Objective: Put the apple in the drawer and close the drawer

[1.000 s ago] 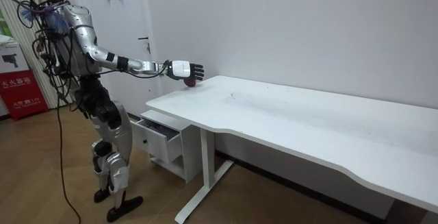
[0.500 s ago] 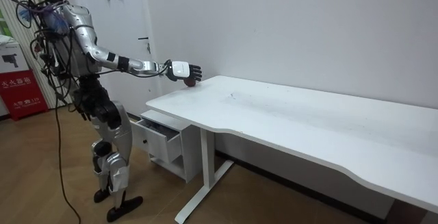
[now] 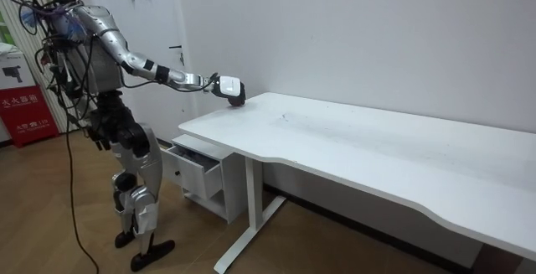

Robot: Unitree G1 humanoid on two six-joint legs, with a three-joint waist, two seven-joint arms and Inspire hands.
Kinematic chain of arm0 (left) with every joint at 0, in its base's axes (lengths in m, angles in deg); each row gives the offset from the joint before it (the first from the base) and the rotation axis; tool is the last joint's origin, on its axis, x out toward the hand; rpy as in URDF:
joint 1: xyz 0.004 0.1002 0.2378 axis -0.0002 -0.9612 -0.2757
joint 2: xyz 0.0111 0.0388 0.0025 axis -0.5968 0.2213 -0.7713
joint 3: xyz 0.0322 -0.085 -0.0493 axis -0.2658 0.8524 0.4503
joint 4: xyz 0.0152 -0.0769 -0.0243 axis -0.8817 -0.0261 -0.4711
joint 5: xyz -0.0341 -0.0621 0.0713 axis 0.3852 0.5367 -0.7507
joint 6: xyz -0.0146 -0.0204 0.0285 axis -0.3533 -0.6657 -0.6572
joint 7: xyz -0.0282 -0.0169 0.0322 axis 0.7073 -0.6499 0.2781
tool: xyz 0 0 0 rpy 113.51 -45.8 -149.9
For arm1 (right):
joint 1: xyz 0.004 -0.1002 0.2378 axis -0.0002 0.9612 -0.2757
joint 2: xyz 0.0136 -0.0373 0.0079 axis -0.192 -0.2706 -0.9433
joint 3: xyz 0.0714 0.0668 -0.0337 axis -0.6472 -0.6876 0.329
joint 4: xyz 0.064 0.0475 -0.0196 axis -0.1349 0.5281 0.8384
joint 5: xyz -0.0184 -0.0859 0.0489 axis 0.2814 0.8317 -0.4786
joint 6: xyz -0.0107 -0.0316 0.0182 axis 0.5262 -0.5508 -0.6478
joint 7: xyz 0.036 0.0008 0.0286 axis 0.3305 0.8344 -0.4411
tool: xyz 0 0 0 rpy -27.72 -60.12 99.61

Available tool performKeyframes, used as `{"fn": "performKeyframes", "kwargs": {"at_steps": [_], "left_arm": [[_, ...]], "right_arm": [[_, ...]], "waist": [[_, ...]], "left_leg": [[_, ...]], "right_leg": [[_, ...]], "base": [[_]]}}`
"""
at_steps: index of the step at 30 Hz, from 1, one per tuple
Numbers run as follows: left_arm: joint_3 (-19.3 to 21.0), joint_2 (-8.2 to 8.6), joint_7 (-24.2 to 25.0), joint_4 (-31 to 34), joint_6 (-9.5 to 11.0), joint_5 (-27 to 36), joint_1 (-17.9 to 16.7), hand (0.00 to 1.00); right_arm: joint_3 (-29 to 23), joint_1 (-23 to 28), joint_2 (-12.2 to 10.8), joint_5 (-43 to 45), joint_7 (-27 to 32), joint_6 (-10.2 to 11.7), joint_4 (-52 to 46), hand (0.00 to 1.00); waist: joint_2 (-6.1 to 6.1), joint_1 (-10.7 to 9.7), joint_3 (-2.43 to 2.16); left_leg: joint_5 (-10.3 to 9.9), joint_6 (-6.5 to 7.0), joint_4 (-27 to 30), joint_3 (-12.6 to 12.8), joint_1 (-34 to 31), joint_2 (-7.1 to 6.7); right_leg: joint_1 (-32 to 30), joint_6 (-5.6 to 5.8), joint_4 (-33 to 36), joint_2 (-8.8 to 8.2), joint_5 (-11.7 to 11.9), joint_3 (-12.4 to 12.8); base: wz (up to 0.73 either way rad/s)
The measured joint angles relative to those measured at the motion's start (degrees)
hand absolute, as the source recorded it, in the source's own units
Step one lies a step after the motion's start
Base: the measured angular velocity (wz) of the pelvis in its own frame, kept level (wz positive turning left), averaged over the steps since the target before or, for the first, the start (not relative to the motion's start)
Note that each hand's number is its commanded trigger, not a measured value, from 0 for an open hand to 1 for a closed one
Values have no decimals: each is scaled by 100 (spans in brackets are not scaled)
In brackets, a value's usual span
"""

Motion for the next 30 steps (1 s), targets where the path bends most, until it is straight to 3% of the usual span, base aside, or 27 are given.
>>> {"fn": "performKeyframes", "kwargs": {"at_steps": [7, 21, 25, 30], "left_arm": [[0, -11, -4, -105, -4, 0, 1, 0], [-3, -78, -2, -103, -2, -4, 35, 0], [-37, -83, 48, -103, 0, -1, 85, 0], [-184, -78, 49, -100, -1, -221, 260, 0]], "right_arm": [[2, -22, 31, 75, -10, -2, 42, 100], [22, -21, 84, 472, -69, -5, -73, 100], [251, -15, 82, 884, -175, -98, -554, 100], [967, 306, -28, 1004, -449, -128, -2051, 100]], "waist": [[9, 26, 3], [50, 112, 1], [108, 119, -3], [140, 198, 19]], "left_leg": [[0, -1, -2, -48, -27, -4], [0, -1, -1, -43, -30, -6], [2, -4, -10, -15, -29, -8], [12, -21, -11, 3, -79, 6]], "right_leg": [[10, 0, 0, 0, 0, -123], [9, 0, 6, -1, 0, -137], [10, 0, 10, 3, 0, -120], [-57, 0, 6, 18, 0, -71]], "base": [[4], [0], [0], [-4]]}}
